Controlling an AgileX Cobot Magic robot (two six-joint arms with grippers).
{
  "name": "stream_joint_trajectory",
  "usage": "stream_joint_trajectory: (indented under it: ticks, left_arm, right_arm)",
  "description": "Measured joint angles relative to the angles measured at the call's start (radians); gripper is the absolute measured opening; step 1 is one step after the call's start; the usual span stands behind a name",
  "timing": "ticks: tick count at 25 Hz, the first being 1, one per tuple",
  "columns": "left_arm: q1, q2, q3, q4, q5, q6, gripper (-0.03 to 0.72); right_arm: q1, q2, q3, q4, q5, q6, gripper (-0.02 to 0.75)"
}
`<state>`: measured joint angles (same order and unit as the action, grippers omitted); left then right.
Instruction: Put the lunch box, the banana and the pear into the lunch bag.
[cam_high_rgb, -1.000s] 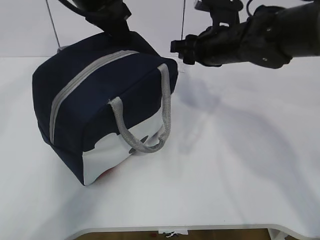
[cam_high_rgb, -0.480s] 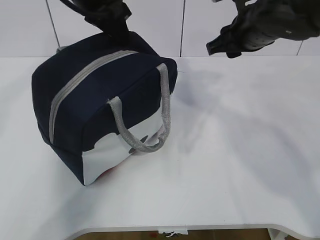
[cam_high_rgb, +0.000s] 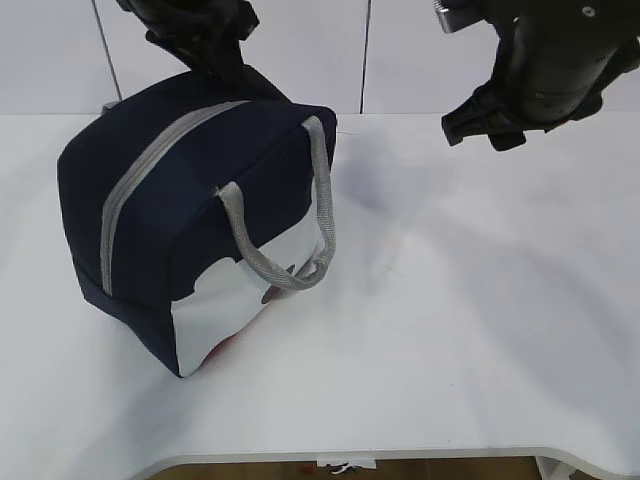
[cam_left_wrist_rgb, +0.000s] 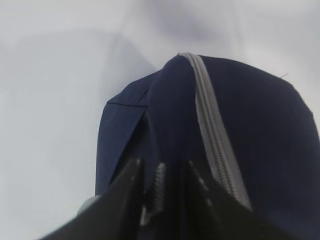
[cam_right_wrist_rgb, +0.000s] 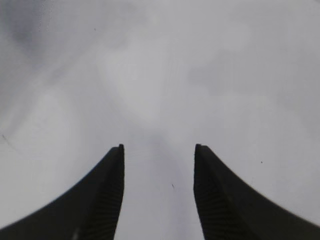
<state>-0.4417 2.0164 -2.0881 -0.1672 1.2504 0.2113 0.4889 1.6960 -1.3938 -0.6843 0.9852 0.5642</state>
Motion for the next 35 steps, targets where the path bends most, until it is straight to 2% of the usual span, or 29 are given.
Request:
stream_joint_trajectory:
  ticks: [1,2,11,13,18,26,33,35]
  left_arm:
    - [0.0,0.0,0.0,0.0,0.0,-0.01,0.235]
    - [0.0,0.0,0.0,0.0,0.0,-0.022,0.277]
    - [0.0,-0.057,0.0,-0.004,0.0,-0.078,0.333]
    - [0.0,-0.071,0.0,-0.004,0.0,-0.087,0.386]
    - [0.0,-0.1,0.008,0.0,0.002,-0.095,0.398]
    - [0.0,-0.265,0.219,0.044,0.002,-0.097,0.401]
    - [0.0,-0.393,0.268,0.063,0.004,-0.097,0.401]
    - [0.0,-0.458,0.32,0.064,0.006,-0.103,0.401]
  right_arm:
    - [0.0,-0.005,-0.01,0.022,0.036,-0.02,0.363]
    - [0.0,-0.009,-0.019,0.038,0.061,-0.035,0.363]
    - [0.0,-0.011,-0.084,0.147,0.217,-0.131,0.363]
    - [0.0,-0.011,-0.084,0.173,0.23,-0.148,0.363]
    - [0.0,-0.011,-0.084,0.248,0.237,-0.189,0.363]
    - [0.0,-0.011,-0.085,0.346,0.237,-0.231,0.363]
    - [0.0,-0.015,-0.085,0.48,0.239,-0.31,0.363]
    - [0.0,-0.024,-0.085,0.516,0.239,-0.327,0.363]
